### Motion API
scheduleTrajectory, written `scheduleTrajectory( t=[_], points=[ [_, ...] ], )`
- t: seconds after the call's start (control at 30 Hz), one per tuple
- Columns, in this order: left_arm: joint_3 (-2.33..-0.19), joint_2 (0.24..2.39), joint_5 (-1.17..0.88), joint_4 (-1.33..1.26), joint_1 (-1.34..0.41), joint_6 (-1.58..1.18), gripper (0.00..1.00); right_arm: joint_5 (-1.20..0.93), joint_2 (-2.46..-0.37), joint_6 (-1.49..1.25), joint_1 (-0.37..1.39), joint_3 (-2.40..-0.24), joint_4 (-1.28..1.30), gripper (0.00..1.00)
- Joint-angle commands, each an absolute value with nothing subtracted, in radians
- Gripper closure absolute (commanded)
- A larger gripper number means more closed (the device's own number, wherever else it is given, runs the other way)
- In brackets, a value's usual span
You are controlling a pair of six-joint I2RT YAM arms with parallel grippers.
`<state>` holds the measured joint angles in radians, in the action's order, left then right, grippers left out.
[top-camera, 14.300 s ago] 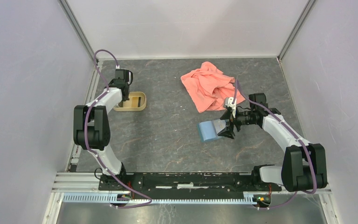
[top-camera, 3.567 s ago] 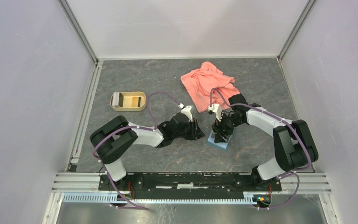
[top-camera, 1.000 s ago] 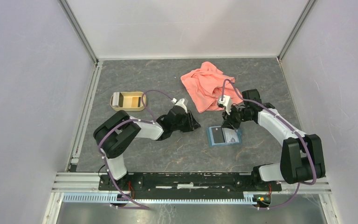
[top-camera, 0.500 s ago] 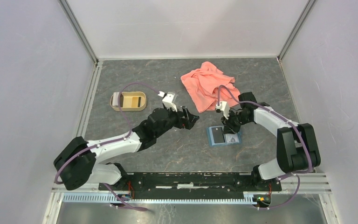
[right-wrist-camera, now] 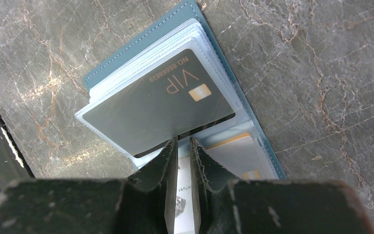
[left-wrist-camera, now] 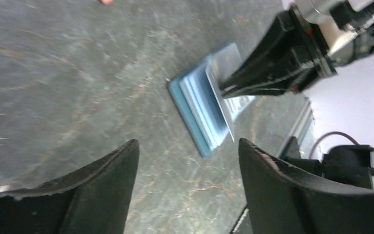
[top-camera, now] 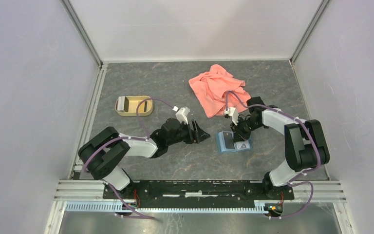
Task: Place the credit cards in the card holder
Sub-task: Insert the credit card into the card holder.
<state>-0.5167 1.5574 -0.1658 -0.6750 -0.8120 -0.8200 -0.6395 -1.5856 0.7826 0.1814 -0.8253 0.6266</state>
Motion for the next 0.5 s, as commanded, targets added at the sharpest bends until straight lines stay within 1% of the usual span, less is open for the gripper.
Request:
scheduleTrajectory(
  t=[0.0,0.07,0.17,0.3,0.47],
  points=[
    [-0.541,1.605,-0.242,-0.818,-0.860,-0.935,0.29,-0.652,-1.628,0.776,0.181,-0.855,0.661,0.80],
    [-0.540,1.634,-0.241,-0.874,-0.879,-0.968,0.36,-0.653,-1.637,0.776,0.180,-0.859,0.667,0.81],
    [-0.550,1.682,-0.248,-0.933,-0.901,-1.013,0.41,-0.655,-1.640,0.776,0.182,-0.859,0.666,0.81],
    [-0.596,1.746,-0.260,-0.975,-0.925,-1.047,0.44,-0.655,-1.640,0.775,0.181,-0.859,0.667,0.81],
    [-0.668,1.830,-0.282,-0.993,-0.938,-1.069,0.44,-0.651,-1.648,0.778,0.182,-0.862,0.670,0.82]
  ],
)
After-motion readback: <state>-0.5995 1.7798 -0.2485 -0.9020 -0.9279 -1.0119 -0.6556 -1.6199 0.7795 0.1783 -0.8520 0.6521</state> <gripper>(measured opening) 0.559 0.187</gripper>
